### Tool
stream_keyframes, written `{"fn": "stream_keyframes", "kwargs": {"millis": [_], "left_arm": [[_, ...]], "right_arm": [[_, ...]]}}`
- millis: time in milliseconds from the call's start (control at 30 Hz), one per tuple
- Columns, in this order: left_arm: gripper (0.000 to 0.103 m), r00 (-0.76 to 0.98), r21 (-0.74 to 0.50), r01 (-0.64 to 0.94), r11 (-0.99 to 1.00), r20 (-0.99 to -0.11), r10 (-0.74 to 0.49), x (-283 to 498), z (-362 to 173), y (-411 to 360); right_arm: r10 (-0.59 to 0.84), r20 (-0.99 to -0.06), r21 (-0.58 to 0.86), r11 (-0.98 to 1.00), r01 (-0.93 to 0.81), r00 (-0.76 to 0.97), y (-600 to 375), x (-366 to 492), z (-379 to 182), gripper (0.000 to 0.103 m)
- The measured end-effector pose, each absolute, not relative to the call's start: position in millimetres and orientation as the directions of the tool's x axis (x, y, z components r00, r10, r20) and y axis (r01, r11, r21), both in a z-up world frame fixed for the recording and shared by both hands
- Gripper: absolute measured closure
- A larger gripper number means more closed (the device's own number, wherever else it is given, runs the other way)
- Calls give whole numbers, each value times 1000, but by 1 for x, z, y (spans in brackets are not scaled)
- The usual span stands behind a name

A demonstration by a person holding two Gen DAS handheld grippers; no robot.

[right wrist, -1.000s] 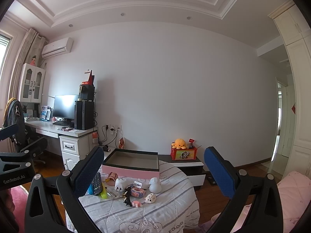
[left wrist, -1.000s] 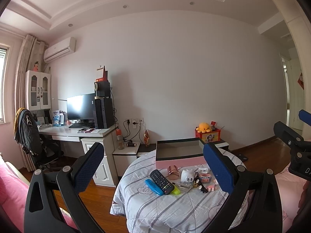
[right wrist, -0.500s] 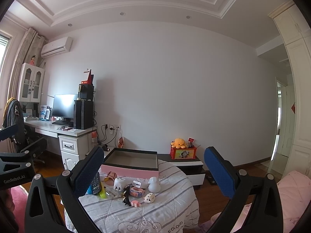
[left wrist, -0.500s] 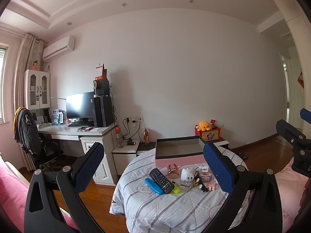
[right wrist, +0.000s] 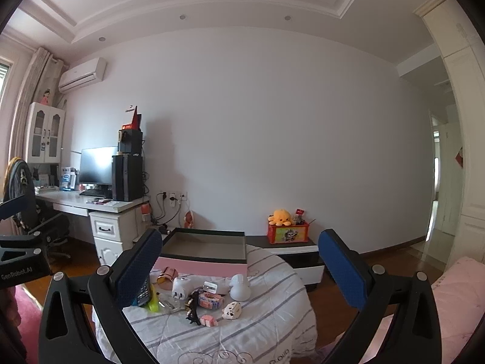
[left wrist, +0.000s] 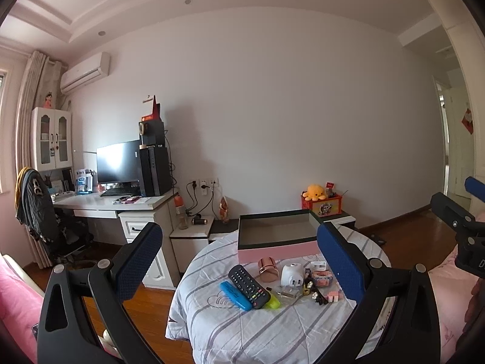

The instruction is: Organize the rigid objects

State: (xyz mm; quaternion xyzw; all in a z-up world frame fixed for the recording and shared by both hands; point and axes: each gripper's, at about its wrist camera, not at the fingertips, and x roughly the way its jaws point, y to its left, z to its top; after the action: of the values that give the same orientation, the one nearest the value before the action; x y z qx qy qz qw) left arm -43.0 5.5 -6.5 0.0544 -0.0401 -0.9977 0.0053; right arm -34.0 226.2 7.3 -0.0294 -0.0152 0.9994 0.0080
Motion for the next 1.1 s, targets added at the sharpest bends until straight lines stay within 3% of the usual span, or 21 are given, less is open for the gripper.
{"fn": "stream_keyframes", "kwargs": {"millis": [267,733,1100], "left_arm": [[0,-981,27,-5,-1000,-193,0,-84,-25,-11],[0,-817,23,67,-997,-573,-68,-206,-139,-38],[0,-713,28,96,-995,-696,-88,-266,-186,-46]], "right_arm": [[-53,-123,-2,-999,54,-991,239,-69,-12,0],[-50,-431,17,-999,47,-901,261,-180,-104,0],[-42,-560,4,-999,47,-827,264,-240,-146,0]]}}
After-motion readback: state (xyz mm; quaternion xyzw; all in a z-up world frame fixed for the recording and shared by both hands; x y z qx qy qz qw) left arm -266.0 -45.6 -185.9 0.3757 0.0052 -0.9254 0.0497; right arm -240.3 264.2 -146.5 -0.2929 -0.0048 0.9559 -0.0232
